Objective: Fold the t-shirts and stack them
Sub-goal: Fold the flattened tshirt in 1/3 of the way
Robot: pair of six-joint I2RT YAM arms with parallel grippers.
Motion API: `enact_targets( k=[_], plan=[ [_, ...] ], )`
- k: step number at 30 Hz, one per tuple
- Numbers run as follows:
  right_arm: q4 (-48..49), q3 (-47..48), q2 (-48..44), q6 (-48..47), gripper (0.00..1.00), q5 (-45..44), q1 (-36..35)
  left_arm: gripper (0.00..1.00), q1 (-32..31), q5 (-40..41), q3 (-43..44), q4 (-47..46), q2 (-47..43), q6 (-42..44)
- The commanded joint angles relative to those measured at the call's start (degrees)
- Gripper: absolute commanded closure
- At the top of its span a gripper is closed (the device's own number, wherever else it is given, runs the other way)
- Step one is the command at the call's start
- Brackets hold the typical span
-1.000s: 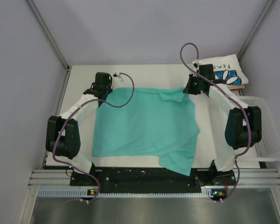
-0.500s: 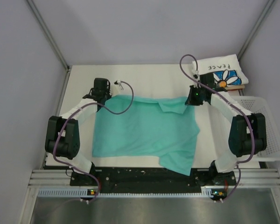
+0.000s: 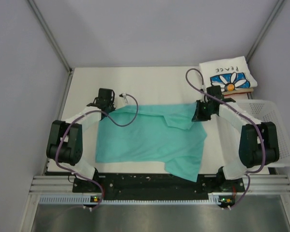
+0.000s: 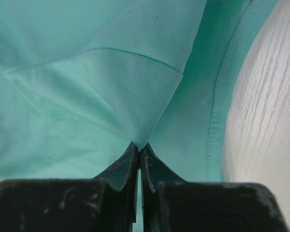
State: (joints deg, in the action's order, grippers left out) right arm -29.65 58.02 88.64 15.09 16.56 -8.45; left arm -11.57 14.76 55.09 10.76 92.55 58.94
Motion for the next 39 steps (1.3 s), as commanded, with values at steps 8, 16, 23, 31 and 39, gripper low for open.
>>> enact_targets(
  k=[8,16,23,31,39],
  plan=[
    [1.08,-5.90,-0.40,1.96,1.00,0.67,0.28,1.00,0.32,-0.26,-1.39,1.71,1.66,0.48],
    [3.46,-10.38,-2.42,4.94,0.98,-0.38,0.27,0.89,0.32,-0.87,-1.30,2.68,1.75,0.21],
    [2.14,-11.79,-14.08,7.23,0.55,-11.08,0.27,0.45,0.32,-4.47,2.73,14.78,-2.89,1.27],
    [10.22,-3.99,-13.08,5.30,0.97,-10.33,-2.09,0.39,2.17,-19.85,15.99,30.28,-3.45,-1.70],
    [11.90,7.98,7.76,5.21,1.00,-18.29,-2.01,0.76,2.26,-12.51,24.63,25.55,13.51,-17.36]
  ],
)
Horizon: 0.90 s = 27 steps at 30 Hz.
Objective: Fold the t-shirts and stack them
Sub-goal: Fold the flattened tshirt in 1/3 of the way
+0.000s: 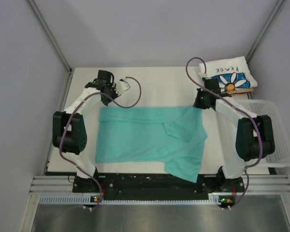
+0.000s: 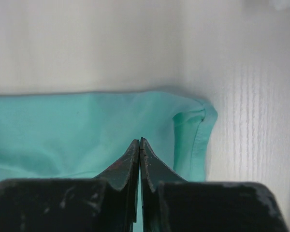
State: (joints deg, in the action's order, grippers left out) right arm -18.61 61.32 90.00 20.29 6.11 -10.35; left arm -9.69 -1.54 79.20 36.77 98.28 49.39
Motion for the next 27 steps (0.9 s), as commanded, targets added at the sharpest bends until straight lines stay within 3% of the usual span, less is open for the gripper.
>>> enact_targets(
  k=[1,10,14,17,18,23,27],
  plan=[
    [0.68,5.12,8.07,-0.08,1.00,-9.87,0.24,0.76,0.55,5.22,-0.26,-1.95,8.85,-7.90],
    [-2.65,11.18,17.67,-1.13,1.00,-12.79,2.26,0.75,4.51,8.22,2.18,-4.25,15.27,-11.06],
    [-6.42,13.73,13.90,-3.67,1.00,-10.07,1.91,0.69,4.51,7.44,3.07,-3.82,13.26,-10.98],
    [-8.63,13.48,5.04,-8.50,1.00,-9.19,-0.97,0.55,4.42,2.44,1.76,-3.55,6.52,-10.63],
    [-8.63,12.78,1.27,-10.69,0.98,-8.32,-2.73,0.50,4.42,-0.45,0.88,-3.29,3.70,-10.45],
    [-11.00,8.57,-14.99,-26.50,0.54,0.37,-13.01,0.41,3.90,-14.87,-6.57,6.62,-13.26,-2.21],
    [-17.06,-0.12,-28.26,-45.21,0.41,12.32,-20.14,0.41,1.44,-17.62,-17.56,18.31,-24.42,7.02]
  ],
)
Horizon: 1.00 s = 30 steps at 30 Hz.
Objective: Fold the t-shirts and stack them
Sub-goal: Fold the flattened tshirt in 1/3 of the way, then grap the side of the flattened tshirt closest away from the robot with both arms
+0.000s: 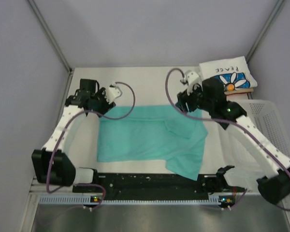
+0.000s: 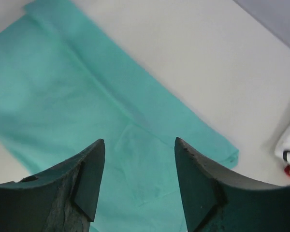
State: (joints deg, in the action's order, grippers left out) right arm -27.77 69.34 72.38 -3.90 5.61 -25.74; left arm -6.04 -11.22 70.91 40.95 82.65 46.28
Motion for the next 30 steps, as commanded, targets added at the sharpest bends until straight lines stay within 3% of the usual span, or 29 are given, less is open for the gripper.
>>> enact_targets(
  k=[1,3,6,8,11,15,21,28,30],
  plan=[
    [-8.52,-12.43,-14.51,-28.02,0.38,17.72,-5.28,0.43,-2.74,-7.76,-13.39,15.64,-12.04,12.67],
    [-9.84,-19.47,-22.24,-39.20,0.38,24.25,-5.81,0.45,-4.06,-7.32,-20.87,18.02,-18.11,16.81],
    [-11.07,-24.50,-26.40,-39.00,0.41,25.50,-6.86,0.45,-6.52,-7.32,-29.49,20.74,-25.68,19.37],
    [-17.02,-26.61,-27.29,-43.70,0.42,27.17,-10.27,0.45,-7.05,-6.62,-32.49,20.93,-26.49,18.59],
    [-20.91,-29.96,-24.23,-46.71,0.48,19.82,-18.01,0.44,-7.58,-1.81,-36.97,17.60,-25.52,17.70],
    [-28.74,-31.02,-16.06,-52.43,0.40,13.04,-26.19,0.42,-10.12,4.80,-41.20,13.37,-25.17,16.04],
    [-26.46,-36.99,-15.25,-55.95,0.37,13.91,-32.35,0.43,-12.94,8.23,-42.88,9.16,-23.68,13.22],
    [-18.65,-41.04,-11.39,-55.08,0.40,9.94,-36.67,0.60,-13.12,9.46,-44.55,3.27,-22.27,11.55],
    [-18.38,-40.60,-10.42,-54.73,0.53,9.69,-36.75,0.70,-13.12,10.52,-44.90,2.65,-22.10,11.46]
  ],
)
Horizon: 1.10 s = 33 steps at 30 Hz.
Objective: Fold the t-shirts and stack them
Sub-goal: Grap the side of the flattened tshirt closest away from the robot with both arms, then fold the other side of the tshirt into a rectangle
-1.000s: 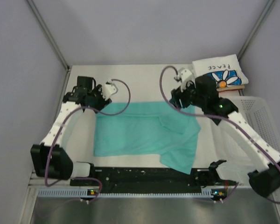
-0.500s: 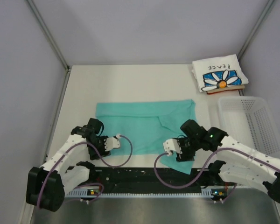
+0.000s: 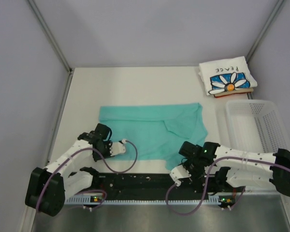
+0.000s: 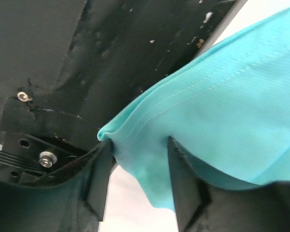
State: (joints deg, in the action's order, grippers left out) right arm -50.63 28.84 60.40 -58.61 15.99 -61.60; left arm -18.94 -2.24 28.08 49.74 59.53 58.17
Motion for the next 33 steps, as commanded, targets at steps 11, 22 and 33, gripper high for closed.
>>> enact_targets(
  k=[11,22,33],
  plan=[
    [4.58,5.60,-3.18,5.70,1.00,-2.72,6.29,1.00,-0.13,4.79,5.66,-3.34,2.26,-5.96],
    [15.46,22.39,6.30,6.05,1.00,3.96,25.38,1.00,1.18,7.77,21.48,-2.80,16.65,-11.24],
    [32.52,18.89,15.27,4.64,1.00,3.78,39.27,1.00,5.05,8.92,31.51,-5.61,30.28,-12.12]
  ],
)
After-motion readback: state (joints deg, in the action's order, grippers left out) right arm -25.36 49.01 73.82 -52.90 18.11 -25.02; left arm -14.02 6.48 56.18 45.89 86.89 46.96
